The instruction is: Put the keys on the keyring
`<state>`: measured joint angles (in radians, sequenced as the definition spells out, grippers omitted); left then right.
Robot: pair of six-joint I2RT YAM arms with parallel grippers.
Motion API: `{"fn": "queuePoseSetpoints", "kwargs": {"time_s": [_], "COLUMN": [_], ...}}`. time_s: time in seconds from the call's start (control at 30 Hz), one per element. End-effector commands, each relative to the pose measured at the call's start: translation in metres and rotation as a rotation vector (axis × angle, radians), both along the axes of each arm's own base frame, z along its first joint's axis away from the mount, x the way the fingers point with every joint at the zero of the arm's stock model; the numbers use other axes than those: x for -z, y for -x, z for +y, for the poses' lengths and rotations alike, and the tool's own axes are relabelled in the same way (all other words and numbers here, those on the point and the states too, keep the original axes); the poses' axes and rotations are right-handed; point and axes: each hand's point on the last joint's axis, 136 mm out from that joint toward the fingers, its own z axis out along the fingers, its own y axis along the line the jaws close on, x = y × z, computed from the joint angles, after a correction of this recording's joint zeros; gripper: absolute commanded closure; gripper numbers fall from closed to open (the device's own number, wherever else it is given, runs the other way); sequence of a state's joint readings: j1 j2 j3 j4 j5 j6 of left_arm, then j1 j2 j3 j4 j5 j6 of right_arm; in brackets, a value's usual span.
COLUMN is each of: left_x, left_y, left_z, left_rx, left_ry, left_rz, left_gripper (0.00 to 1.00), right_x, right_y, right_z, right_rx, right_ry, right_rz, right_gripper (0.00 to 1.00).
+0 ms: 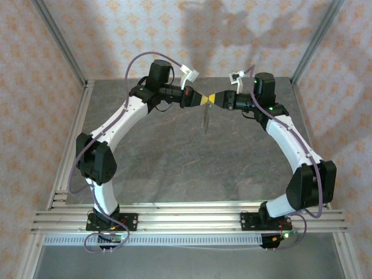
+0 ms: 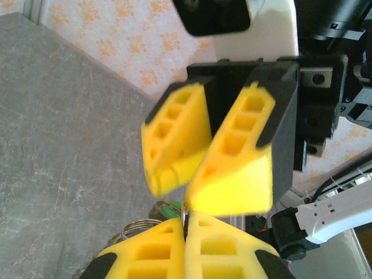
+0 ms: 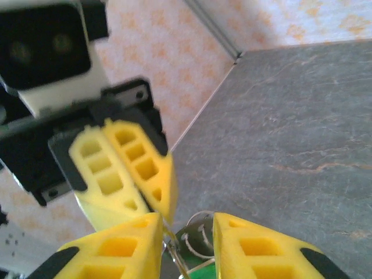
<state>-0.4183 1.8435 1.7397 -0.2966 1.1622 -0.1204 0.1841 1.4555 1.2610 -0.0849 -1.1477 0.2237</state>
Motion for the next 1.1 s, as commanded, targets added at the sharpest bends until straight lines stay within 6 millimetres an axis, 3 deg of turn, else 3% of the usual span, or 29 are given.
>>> {"fn": "queuePoseSetpoints", "kwargs": {"time_s": [0.0,0.1,0.27,0.83,1.07], "left_x": [-0.032,-0.038,-0.047,-0.062,-0.064], "left_y": [0.006,0.007,0.006,0.009,0.011], "left_z": [-0.002,-0.001,0.001,-0.002,-0.004], "left_rx": [-0.027,-0.044,-0.065,-0.065,-0.049], "left_ry": [0.071,0.097,0.127,0.162,0.164], "left_rz": [-0.077,-0.091,-0.103,-0.118,-0.12], "left_gripper": [1.0,1.0,1.0,1.0,1.0], "right_x": [-0.053,-0.052,-0.039,-0.019,-0.009], "right_y": [-0.002,0.0,0.006,0.022,0.014], "right_z": [-0.024,-0.038,-0.039,-0.005,-0.003], "right_rx": [0.118,0.187,0.188,0.065,0.075], "right_ry": [-0.086,-0.104,-0.122,-0.12,-0.108], "right_rz": [-0.163,-0.173,-0.151,-0.125,-0.103], "right_gripper": [0.69,0.67,0.6,0.53,0.54]}}
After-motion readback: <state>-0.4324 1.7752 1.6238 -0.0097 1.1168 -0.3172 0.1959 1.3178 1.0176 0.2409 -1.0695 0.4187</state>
